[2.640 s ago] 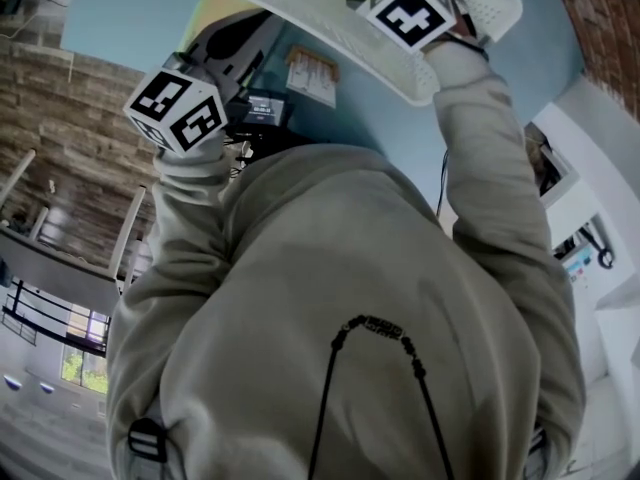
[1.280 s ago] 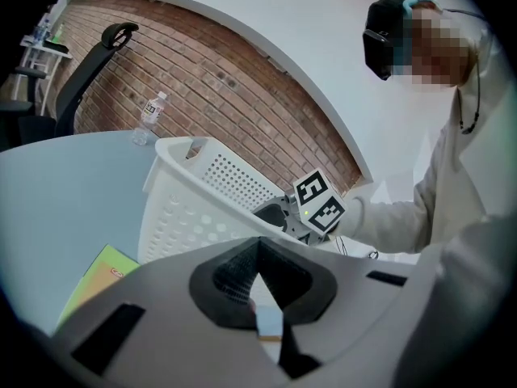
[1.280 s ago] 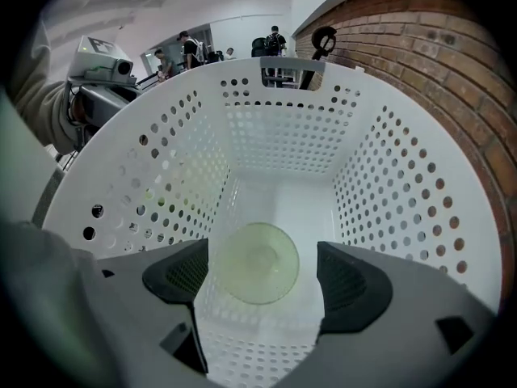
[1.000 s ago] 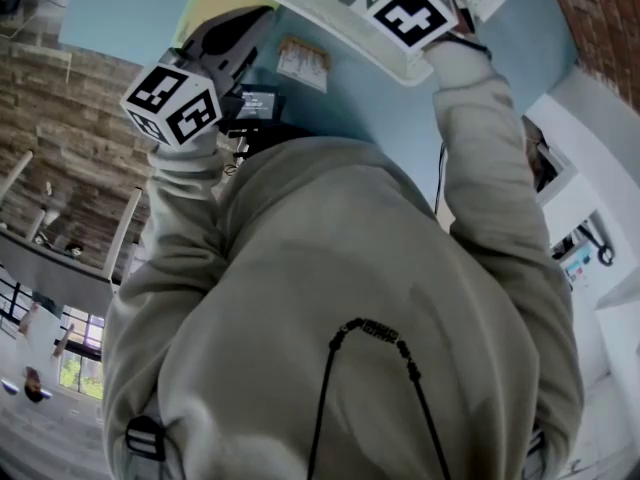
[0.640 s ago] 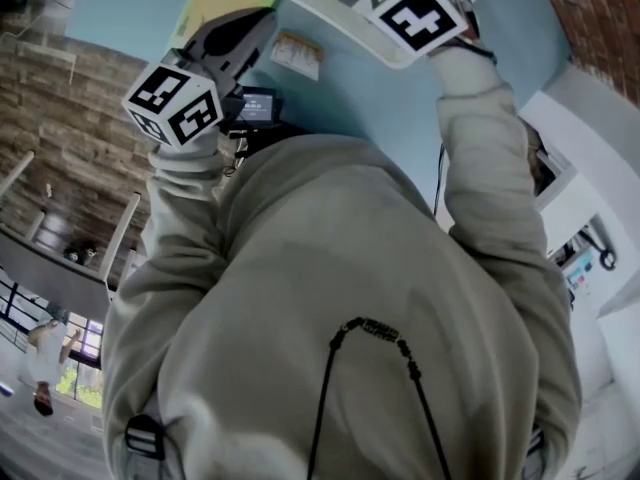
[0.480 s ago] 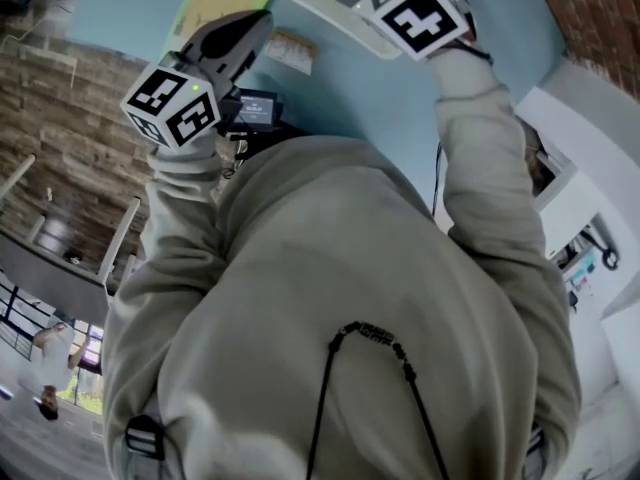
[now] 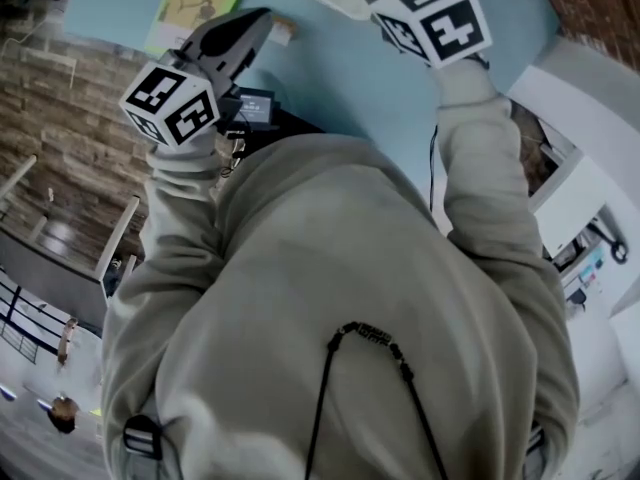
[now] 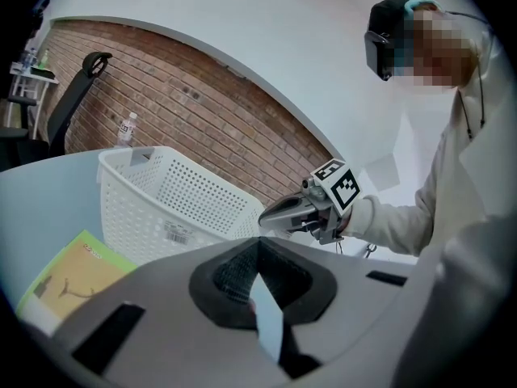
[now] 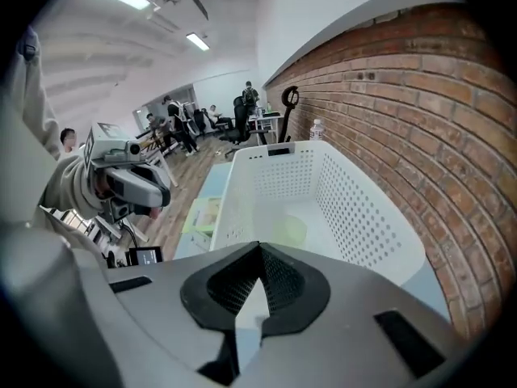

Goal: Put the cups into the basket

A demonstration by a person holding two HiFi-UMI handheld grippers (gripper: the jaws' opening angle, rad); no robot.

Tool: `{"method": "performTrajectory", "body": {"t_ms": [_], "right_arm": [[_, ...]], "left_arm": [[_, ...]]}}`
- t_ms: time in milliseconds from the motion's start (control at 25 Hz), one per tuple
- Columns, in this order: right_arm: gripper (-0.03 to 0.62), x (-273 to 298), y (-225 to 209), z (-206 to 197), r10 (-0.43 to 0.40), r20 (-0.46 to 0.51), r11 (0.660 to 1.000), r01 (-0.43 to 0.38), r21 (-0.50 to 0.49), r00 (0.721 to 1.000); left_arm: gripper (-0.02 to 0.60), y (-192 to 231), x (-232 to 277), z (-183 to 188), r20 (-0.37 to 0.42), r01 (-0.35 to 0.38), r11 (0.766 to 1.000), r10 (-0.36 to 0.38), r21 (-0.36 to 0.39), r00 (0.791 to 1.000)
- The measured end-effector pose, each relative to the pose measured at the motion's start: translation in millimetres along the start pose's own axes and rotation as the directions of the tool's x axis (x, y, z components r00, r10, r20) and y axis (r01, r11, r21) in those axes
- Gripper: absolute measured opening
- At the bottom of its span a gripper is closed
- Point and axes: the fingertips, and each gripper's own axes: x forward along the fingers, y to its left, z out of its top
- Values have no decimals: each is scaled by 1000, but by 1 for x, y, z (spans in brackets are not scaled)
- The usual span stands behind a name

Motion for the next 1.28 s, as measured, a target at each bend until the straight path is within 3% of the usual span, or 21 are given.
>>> {"method": "performTrajectory", "body": {"t_ms": [480, 720, 840, 1000, 1280], "right_arm": [[12, -37, 25, -67, 28, 87, 991, -39, 130, 996], [12, -70, 33, -84, 48, 226, 978, -91, 187, 973], [12, -92, 34, -82, 62, 330, 964, -142, 223, 942], [12, -126, 38, -64, 44, 427, 965, -149, 217, 903], [12, -207, 56, -6, 18, 634, 970, -169, 178, 773]], "left_arm": [[-3, -62, 6, -37, -49, 27, 999, -25, 36, 998], [-3, -94, 17, -37, -60, 58, 996, -54, 66, 997], [-3, -113, 23, -20, -36, 85, 992, -82, 90, 996], [-3, -138, 23, 4, -26, 110, 984, -107, 143, 994], [-3, -177, 15, 50, 28, 185, 966, -193, 183, 981]]}}
